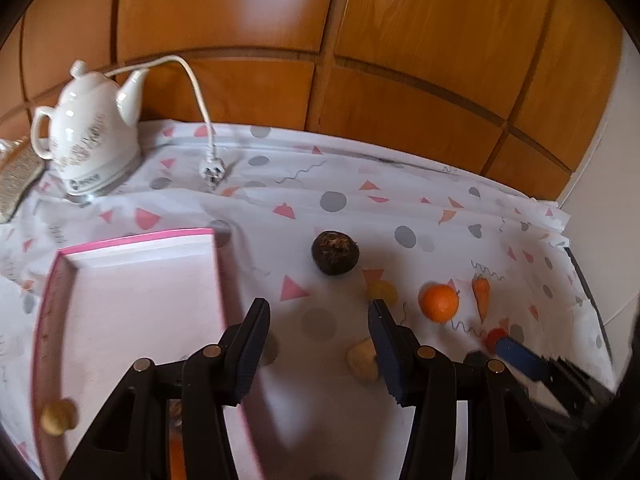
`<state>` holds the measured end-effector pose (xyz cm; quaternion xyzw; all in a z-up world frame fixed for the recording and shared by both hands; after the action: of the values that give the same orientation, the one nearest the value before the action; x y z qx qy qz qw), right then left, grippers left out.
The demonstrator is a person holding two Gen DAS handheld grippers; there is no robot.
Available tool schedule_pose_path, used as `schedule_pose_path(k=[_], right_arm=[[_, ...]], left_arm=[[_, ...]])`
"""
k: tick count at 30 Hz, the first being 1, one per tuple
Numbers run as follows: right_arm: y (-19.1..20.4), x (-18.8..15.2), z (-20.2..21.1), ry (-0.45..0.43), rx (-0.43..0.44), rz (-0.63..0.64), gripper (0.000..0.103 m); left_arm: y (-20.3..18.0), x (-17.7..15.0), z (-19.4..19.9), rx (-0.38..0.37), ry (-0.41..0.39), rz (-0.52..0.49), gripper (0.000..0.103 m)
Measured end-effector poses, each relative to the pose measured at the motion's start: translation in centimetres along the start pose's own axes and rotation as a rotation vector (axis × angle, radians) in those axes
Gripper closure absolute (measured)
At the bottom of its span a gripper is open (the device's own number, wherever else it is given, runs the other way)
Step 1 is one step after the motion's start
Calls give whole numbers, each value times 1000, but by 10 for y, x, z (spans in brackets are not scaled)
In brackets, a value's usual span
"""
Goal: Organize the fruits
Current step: 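Move the left tool toward another dark brown round fruit while the right tool reaches toward the remaining produce, then grasp the dark brown fruit with the left tool while the right tool grasps a small yellow potato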
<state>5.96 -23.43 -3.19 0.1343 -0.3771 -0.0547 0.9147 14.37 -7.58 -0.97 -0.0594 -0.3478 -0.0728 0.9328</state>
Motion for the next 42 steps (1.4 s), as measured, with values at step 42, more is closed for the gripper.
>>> schedule_pose_path(k=[42], right_arm=[[18, 44, -99, 142, 99, 205, 57]], left_arm=[[-5, 41, -77, -31, 94, 71, 57]])
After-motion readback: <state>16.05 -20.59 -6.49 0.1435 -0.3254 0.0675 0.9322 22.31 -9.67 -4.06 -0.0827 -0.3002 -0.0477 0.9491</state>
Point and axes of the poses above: each gripper's, at about its wrist camera, not at the fingertips, and z roughly against the way its jaws point, y to its left, x to its top, the point moved 1 cm from there along -z, roughly the way its jaws point, and after that the axes turned 10 degrees about x, right-handed, at the moved point
